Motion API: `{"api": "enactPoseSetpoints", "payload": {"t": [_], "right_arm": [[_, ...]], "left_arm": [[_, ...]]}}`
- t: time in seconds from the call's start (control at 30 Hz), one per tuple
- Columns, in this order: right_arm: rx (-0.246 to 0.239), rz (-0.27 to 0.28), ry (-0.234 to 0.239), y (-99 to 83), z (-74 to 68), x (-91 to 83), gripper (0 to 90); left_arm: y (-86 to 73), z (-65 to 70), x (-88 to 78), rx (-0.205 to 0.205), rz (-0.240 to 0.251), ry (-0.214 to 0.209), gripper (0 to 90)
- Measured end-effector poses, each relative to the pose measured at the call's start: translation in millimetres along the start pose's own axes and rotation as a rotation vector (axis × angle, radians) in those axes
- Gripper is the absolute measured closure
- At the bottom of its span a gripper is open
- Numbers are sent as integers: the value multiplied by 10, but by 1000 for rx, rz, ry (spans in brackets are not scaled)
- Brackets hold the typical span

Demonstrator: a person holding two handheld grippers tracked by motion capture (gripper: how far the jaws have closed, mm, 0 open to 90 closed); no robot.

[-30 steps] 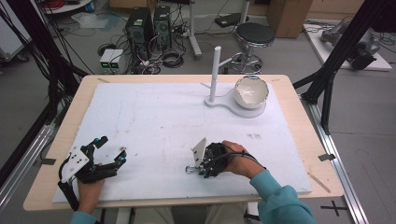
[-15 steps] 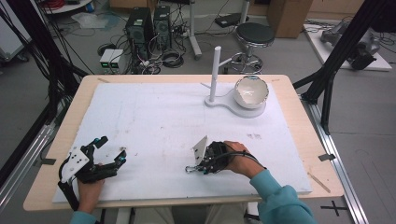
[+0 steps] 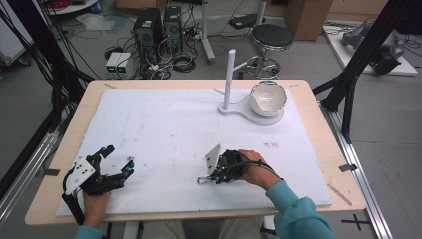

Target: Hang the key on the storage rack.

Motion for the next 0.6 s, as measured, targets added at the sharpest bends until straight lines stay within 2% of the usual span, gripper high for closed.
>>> {"api": "enactPoseSetpoints", "payload": {"t": [0.37,0.6], "right_arm": [[-4,16,4,7,9,9,872],[59,18,15,-1,31,0,884]], "left_arm": [[0,2,1,-4,1,0,121],[0,2,1,-4,1,0,121]]}}
Point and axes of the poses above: each handheld gripper's, and its own axes: x roughly forward along the jaws, y roughly out of its top, z roughly to its right, the point moved 5 cm from there along x, roughly forward along the jaws, and after that the axes turned 3 degrees about y, right-handed, at the moved point
